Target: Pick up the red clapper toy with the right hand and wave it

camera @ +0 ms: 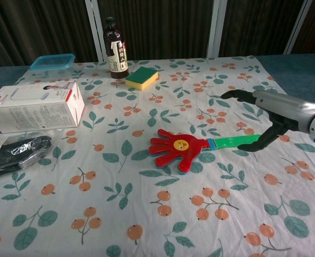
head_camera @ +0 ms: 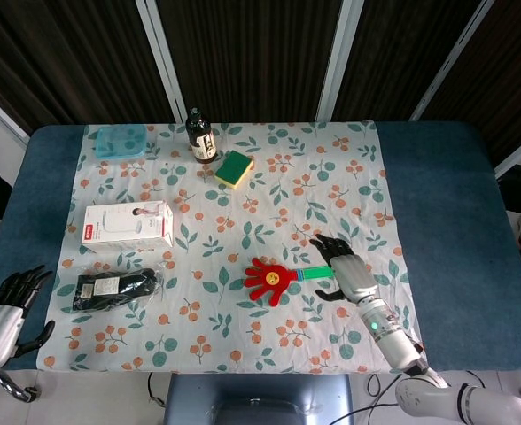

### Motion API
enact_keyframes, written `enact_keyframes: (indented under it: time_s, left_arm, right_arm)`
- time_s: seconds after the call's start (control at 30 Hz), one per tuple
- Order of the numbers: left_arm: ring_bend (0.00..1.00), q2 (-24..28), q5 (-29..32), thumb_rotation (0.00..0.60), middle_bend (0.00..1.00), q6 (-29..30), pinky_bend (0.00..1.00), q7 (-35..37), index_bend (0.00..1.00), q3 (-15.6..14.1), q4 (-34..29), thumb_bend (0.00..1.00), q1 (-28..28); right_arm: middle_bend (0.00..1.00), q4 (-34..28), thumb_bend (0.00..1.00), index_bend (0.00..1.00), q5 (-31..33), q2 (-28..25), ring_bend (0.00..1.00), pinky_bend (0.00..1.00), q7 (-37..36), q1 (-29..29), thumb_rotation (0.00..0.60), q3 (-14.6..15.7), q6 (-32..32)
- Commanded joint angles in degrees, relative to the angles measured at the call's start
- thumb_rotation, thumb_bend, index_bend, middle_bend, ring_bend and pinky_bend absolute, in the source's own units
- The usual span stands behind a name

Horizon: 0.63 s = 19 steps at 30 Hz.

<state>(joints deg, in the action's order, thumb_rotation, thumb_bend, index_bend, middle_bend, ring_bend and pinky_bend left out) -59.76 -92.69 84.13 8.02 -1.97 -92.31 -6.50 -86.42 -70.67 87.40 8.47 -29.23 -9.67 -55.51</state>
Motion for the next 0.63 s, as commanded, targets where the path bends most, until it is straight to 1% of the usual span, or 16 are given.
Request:
enact_keyframes:
  time_s: [0.03, 0.07, 0.1, 0.13, 0.2, 0.23, 0.33, 0.43, 0.53, 0.63]
  left_arm:
    - [0.0, 0.0, -0.1, 0.6, 0.0, 0.4, 0.06, -0.1, 0.0, 0.0, 0.0, 0.38, 0.2]
    - [0.0, 0.0, -0.1, 0.6, 0.0, 0.5, 0.06, -0.1, 0.0, 0.0, 0.0, 0.38, 0.2]
    - [0.0, 0.0, -0.1, 0.6, 0.0, 0.6, 0.06, -0.2, 0.0, 0.0, 0.1, 0.38, 0.3]
    - [0.0, -0.1, -0.1, 0.6, 0.0, 0.7, 0.06, -0.5, 0.0, 0.1, 0.1, 0.38, 0.3]
    - [0.0, -0.3, 0.0, 0.6, 0.0, 0.9, 0.05, -1.2, 0.0, 0.2, 0.2, 0.38, 0.4]
    - [0.0, -0.5, 0.1, 0.6, 0.0, 1.1, 0.05, -2.0, 0.0, 0.4, 0.2, 0.38, 0.5]
    - [0.0, -1.2, 0.3, 0.6, 0.0, 1.6, 0.05, -3.9, 0.0, 0.6, 0.1, 0.39, 0.7]
    - [0.0, -1.7, 0.1, 0.6, 0.0, 2.0, 0.05, -5.4, 0.0, 0.8, 0.1, 0.4, 0.8]
    - [0.0, -2.6, -0.6, 0.6, 0.0, 3.0, 0.05, -6.4, 0.0, 1.0, 0.4, 0.4, 0.9]
    - [0.0, -3.5, -1.2, 0.6, 0.0, 3.3, 0.05, -6.8, 0.0, 1.3, 1.0, 0.4, 0.6]
  right_arm:
    - [0.01, -6.3, 0.27, 0.0, -2.1, -6.9, 0.0, 0.03, 4.4, 3.2, 0.6, 2.1, -5.7]
    - [0.0, -7.8, 0.27, 0.0, -3.4, -8.6, 0.0, 0.01, 5.5, 4.6, 0.6, 2.9, -8.3]
    - [0.0, -9.2, 0.27, 0.0, -5.0, -10.2, 0.0, 0.0, 6.8, 6.2, 0.6, 3.7, -11.4]
    - [0.0, -10.5, 0.27, 0.0, -7.6, -12.1, 0.0, 0.0, 8.7, 8.6, 0.6, 5.0, -16.1]
    - [0.0, -11.7, 0.27, 0.0, -11.6, -14.1, 0.0, 0.0, 11.5, 12.6, 0.6, 6.9, -23.9]
    - [0.0, -11.6, 0.27, 0.0, -14.4, -14.8, 0.0, 0.0, 12.4, 15.3, 0.6, 8.1, -29.0]
    - [0.0, -9.3, 0.27, 0.0, -18.9, -15.3, 0.0, 0.0, 11.5, 21.2, 0.6, 10.3, -38.8]
    - [0.0, -5.2, 0.27, 0.0, -20.0, -14.6, 0.0, 0.0, 8.4, 24.5, 0.6, 11.0, -43.2]
    - [0.0, -4.5, 0.27, 0.0, -18.8, -15.8, 0.0, 0.0, 5.8, 25.1, 0.6, 11.1, -41.7]
    - [0.0, -4.3, 0.27, 0.0, -18.9, -16.6, 0.0, 0.0, 4.5, 25.4, 0.6, 10.5, -41.7]
